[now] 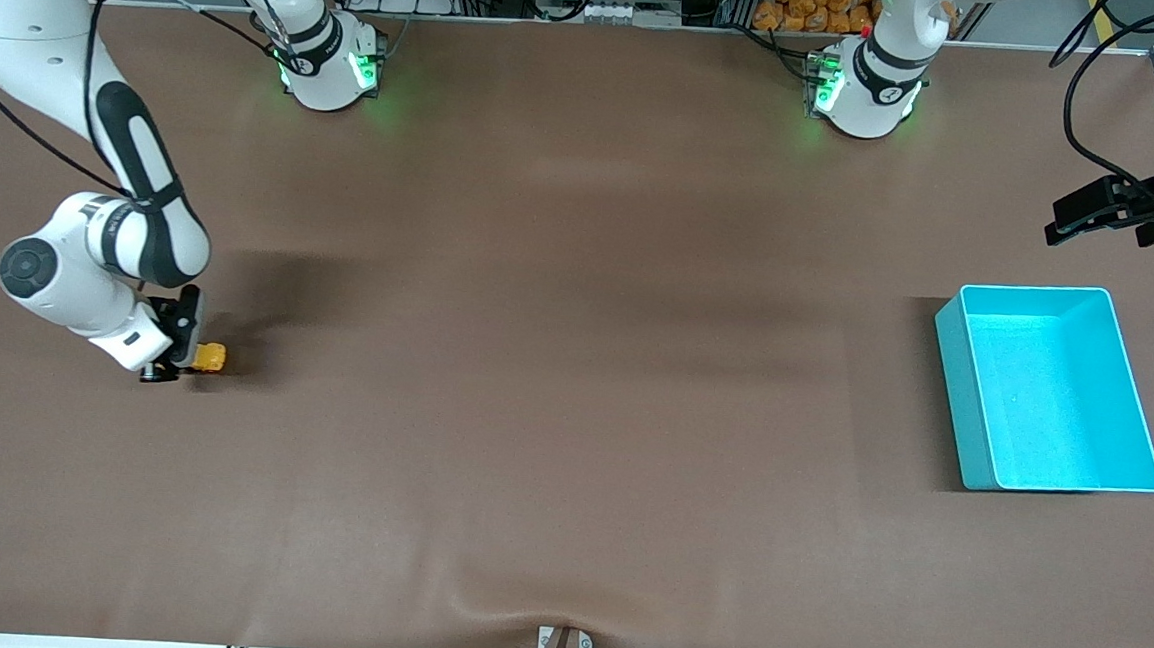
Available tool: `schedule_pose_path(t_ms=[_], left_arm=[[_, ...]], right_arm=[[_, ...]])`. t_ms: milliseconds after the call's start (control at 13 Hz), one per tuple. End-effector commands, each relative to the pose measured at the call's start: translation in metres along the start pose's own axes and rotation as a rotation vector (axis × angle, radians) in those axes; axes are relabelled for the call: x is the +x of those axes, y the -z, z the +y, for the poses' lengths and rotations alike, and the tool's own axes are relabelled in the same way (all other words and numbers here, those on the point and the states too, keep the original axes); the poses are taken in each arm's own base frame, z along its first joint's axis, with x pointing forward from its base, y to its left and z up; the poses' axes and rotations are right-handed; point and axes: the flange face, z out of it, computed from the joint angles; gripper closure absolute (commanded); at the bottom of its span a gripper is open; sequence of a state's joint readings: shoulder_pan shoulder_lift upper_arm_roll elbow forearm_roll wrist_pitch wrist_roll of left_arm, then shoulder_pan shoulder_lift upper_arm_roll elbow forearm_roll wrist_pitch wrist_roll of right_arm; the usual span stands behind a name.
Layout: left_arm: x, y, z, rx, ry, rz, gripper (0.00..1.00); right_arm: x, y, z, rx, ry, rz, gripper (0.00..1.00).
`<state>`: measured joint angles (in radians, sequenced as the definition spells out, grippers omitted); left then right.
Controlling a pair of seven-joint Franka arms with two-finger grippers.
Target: Wind and store yellow beetle car
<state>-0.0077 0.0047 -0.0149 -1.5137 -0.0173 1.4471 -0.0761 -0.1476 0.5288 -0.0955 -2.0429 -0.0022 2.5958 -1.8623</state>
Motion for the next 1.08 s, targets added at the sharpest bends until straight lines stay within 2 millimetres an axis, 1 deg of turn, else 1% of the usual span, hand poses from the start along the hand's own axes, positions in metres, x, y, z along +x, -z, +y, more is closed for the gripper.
schedule_pose_path(t_ms=[0, 154, 309, 386, 463, 617, 695, 772, 849, 1003], left_arm=[[-0.001, 0.005, -0.001, 0.000, 0.003, 0.005, 0.00], [-0.001, 0.004, -0.001, 0.000, 0.003, 0.004, 0.00], [-0.001, 0.005, -0.001, 0.000, 0.003, 0.005, 0.00], [-0.001, 0.005, -0.001, 0.000, 0.003, 0.005, 0.00], [-0.001, 0.005, -0.001, 0.000, 0.003, 0.005, 0.00], [-0.001, 0.005, -0.001, 0.000, 0.003, 0.005, 0.00], [-0.001, 0.004, -0.001, 0.000, 0.003, 0.004, 0.00], [-0.001, 0.004, -0.001, 0.000, 0.003, 0.004, 0.00], [0.000, 0.003, -0.001, 0.000, 0.003, 0.002, 0.00], [0.000, 0.003, -0.001, 0.000, 0.003, 0.002, 0.00]], right_arm=[[-0.030, -0.022, -0.008, 0.027, 0.004, 0.010, 0.65], [-0.045, -0.022, -0.013, 0.026, 0.010, 0.010, 0.65], [-0.056, -0.021, -0.015, 0.026, 0.000, 0.009, 0.63], [-0.056, -0.021, -0.015, 0.024, 0.009, 0.009, 0.63], [-0.058, -0.020, -0.014, 0.022, 0.006, 0.007, 0.59], [-0.067, -0.025, -0.014, 0.024, -0.004, 0.008, 0.56], [-0.070, -0.024, -0.011, 0.018, -0.004, 0.004, 0.47], [-0.071, -0.022, -0.007, 0.013, -0.004, 0.003, 0.11], [-0.075, -0.012, 0.001, 0.023, -0.007, 0.007, 0.00], [-0.091, 0.023, 0.024, 0.088, -0.014, 0.037, 0.00]])
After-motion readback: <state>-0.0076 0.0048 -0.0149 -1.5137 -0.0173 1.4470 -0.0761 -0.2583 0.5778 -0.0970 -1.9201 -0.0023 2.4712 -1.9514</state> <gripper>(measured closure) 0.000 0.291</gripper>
